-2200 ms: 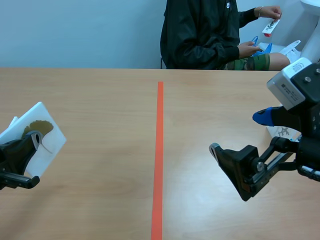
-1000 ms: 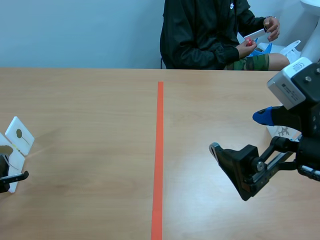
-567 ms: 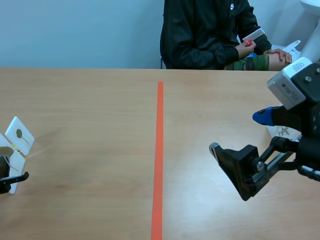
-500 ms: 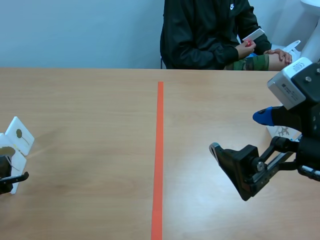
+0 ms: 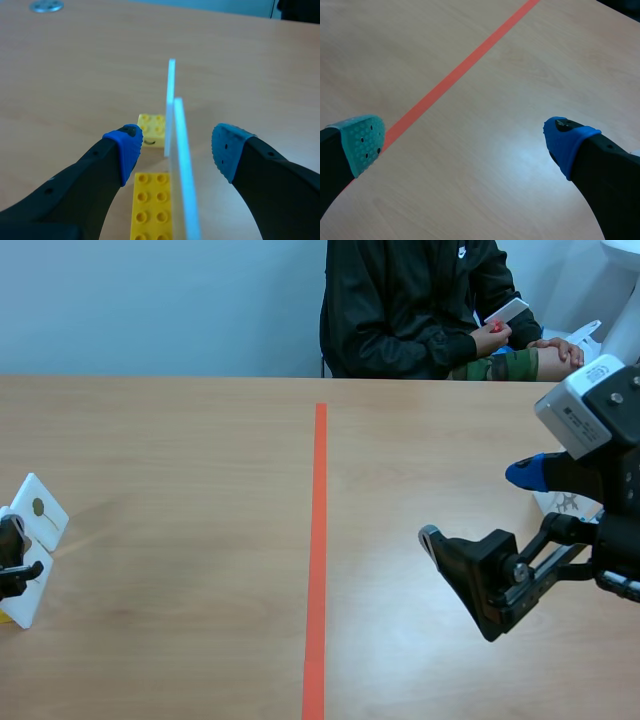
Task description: Sort the leaf by its shape. The table is split by an orange tape line. A compound leaf with several leaflets goes to the left side, a simple leaf with one blade goes to the right side. Return to the home posture when a red brick is placed on the table.
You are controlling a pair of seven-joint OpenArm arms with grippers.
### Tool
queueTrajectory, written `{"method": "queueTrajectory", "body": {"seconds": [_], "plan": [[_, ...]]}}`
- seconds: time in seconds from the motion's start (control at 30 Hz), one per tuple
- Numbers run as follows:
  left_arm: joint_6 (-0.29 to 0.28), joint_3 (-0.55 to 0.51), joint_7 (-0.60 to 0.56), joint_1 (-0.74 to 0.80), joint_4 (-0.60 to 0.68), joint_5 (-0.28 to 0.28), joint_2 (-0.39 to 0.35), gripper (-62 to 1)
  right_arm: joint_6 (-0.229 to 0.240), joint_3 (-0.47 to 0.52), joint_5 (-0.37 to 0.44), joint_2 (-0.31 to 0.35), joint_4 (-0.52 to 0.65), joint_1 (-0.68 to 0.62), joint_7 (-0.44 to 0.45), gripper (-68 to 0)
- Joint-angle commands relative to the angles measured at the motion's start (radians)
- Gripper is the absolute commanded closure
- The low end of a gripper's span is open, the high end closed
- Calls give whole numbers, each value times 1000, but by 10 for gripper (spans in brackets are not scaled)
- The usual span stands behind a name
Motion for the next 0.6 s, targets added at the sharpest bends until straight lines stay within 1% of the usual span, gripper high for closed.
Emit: {"method": "queueTrajectory", "body": {"seconds": [0.0,0.07,0.13,0.2,0.37,0.53,0.57], "plan": [[-2,-23,-18,26,64,-2,-7,-367,-4,5,3,3,3,3,15,-679],[-2,-35,-16,57,125,-2,-7,-387,-4,5,3,3,3,3,15,-679],[-3,-46,-7,97,201,-2,-7,-419,-4,5,3,3,3,3,15,-679],[-22,-50,24,141,289,-2,-11,-457,-4,5,3,3,3,3,15,-679],[-178,-50,115,255,526,-2,-21,-510,-4,5,3,3,3,4,16,-679],[-393,-50,227,326,718,-2,-24,-603,-8,5,3,3,3,4,15,-679],[-434,-50,247,336,747,-2,-29,-611,-11,5,4,3,3,4,16,-679]]}}
